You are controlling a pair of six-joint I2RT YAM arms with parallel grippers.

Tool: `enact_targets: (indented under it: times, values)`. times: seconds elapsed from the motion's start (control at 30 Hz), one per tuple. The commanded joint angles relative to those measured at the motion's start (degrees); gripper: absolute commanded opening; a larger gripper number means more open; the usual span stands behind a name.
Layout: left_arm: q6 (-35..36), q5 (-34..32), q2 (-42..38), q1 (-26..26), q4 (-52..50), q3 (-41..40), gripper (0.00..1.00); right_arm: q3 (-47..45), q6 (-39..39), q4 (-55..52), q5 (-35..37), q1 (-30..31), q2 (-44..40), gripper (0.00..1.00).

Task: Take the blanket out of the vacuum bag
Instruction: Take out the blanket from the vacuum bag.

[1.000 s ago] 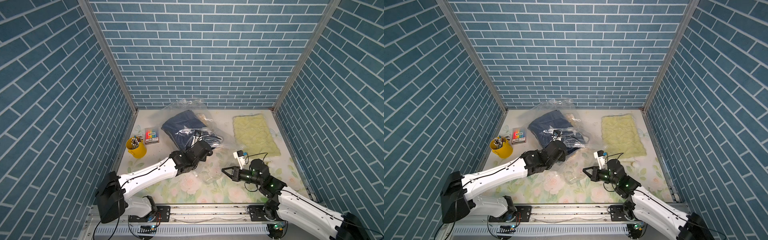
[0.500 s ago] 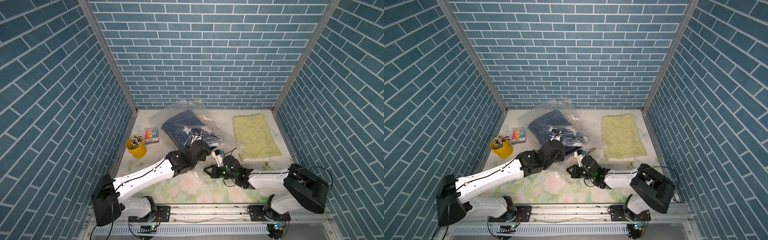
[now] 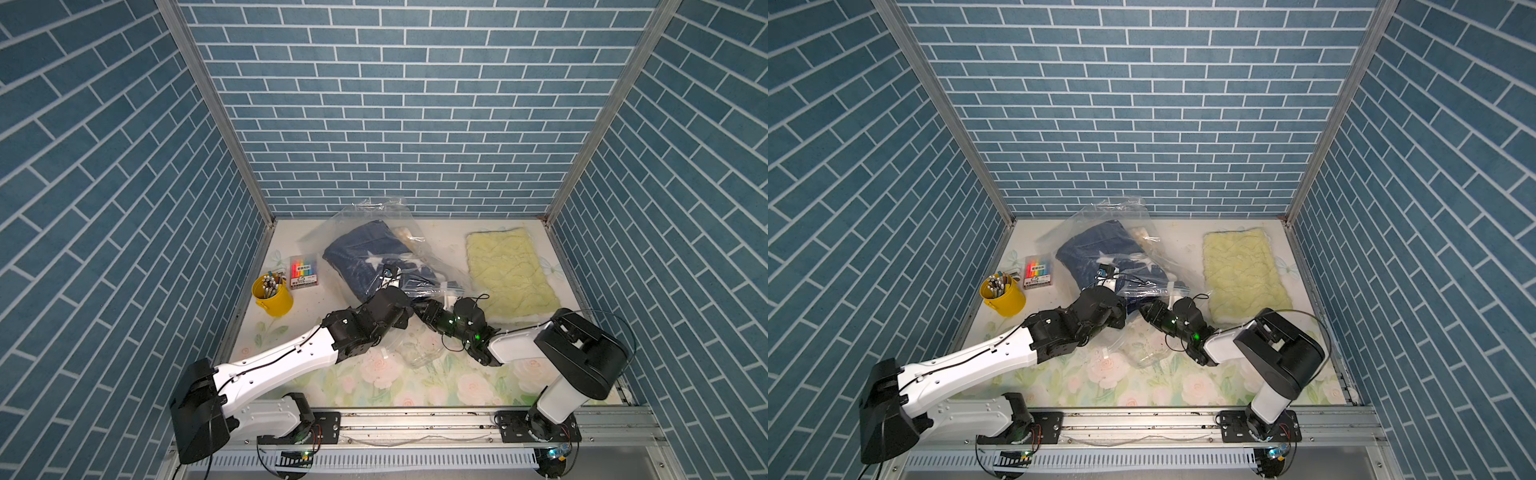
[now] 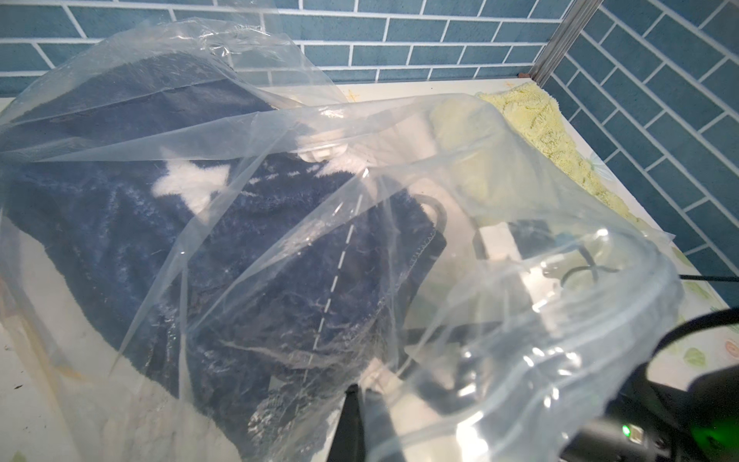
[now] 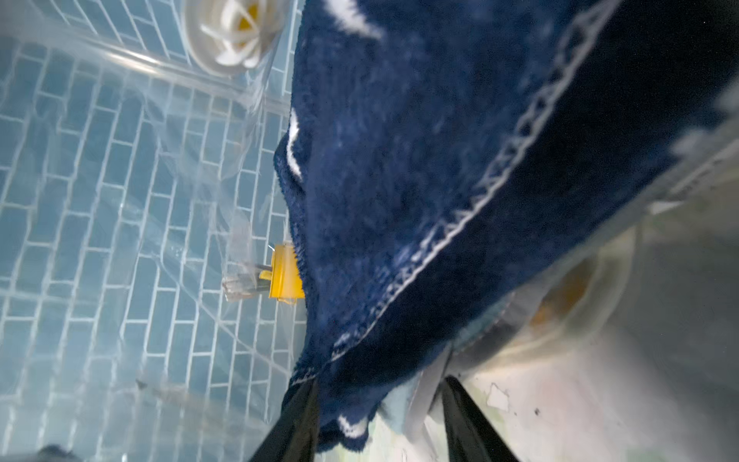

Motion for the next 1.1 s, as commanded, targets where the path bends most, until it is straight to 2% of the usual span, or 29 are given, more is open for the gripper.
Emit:
enact_targets:
  times: [0.0, 0.13, 0.27, 0.43, 0.63, 0.77, 0.87, 1.07]
  values:
    - [0.61, 0.93, -0.96, -0.30, 1.61, -1.07, 0.00, 0.68, 6.53, 9.20, -0.73, -1.48, 3.32, 0.53]
    - [0.57, 0.92, -1.15, -0.22, 1.61, -1.40, 0.00, 1.41, 7.12, 11.23, -2.09, -2.06, 4.93, 0.54]
    - [0.59, 0.66, -0.59, -0.29, 1.55, -1.16, 0.00, 2.74, 7.02, 11.97, -3.51, -2.47, 6.08, 0.51]
    - [0.60, 0.51, -0.15, -0.29, 1.58, -1.07, 0.00, 3.45, 7.11, 13.59, -5.53, -2.48, 6.27, 0.33]
    - [0.65, 0.06, 0.30, -0.28, 1.57, -0.73, 0.00, 5.08, 5.25, 11.98, -7.45, -2.51, 3.71, 0.19]
    - [0.78, -0.60, 0.30, -0.24, 1.14, 0.02, 0.00, 8.27, 2.27, 6.82, -8.66, -2.85, 1.25, 0.21]
    - [0.79, -0.76, 0.06, -0.25, 0.95, 0.01, 0.00, 7.85, 2.44, 3.44, -7.07, -2.94, 0.63, 0.41]
    - [0.49, -0.77, -0.12, -0.26, 1.13, -0.67, 0.00, 3.85, 6.93, 8.51, -7.08, -3.13, 3.18, 0.44]
